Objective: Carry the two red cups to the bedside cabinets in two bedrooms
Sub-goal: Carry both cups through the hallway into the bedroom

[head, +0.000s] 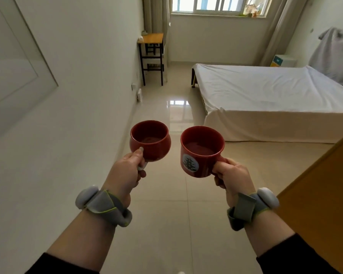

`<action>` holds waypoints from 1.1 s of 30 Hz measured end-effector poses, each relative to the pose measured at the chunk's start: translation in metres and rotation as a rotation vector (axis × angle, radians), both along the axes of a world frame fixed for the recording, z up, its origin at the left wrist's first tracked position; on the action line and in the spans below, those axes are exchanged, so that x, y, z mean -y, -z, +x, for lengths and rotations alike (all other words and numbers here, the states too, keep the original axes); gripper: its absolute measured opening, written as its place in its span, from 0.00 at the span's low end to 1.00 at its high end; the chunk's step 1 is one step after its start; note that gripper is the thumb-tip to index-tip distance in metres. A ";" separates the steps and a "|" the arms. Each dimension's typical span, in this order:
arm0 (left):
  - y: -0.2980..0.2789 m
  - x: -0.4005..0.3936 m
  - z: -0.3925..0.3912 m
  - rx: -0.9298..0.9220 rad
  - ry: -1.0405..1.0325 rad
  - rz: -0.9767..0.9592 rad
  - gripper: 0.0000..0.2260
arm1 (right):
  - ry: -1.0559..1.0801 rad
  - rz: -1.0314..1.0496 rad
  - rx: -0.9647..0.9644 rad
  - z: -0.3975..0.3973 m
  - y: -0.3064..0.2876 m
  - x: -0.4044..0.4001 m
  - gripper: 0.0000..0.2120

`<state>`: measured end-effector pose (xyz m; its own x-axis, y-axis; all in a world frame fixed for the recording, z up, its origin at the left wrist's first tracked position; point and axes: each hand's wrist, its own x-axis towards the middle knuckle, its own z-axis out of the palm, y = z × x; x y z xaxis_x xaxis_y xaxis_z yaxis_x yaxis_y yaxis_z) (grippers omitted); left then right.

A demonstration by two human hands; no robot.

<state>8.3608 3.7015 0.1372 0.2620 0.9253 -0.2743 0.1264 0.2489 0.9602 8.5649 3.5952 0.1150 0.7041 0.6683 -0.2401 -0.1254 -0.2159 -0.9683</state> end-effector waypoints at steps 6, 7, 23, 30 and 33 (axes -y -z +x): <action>-0.002 -0.076 0.047 0.013 -0.019 0.001 0.15 | -0.028 0.015 0.011 0.050 -0.003 -0.083 0.06; -0.002 -0.096 0.056 0.012 -0.015 0.006 0.15 | -0.030 0.014 0.005 0.060 -0.001 -0.104 0.07; -0.008 -0.351 0.129 -0.021 0.132 0.044 0.15 | 0.094 0.033 -0.025 0.126 -0.001 -0.340 0.07; -0.006 -0.448 0.167 -0.032 0.143 -0.017 0.16 | 0.086 0.011 -0.004 0.164 -0.004 -0.430 0.06; -0.003 -0.489 0.191 -0.029 0.119 -0.011 0.16 | 0.076 0.008 -0.006 0.189 -0.001 -0.472 0.06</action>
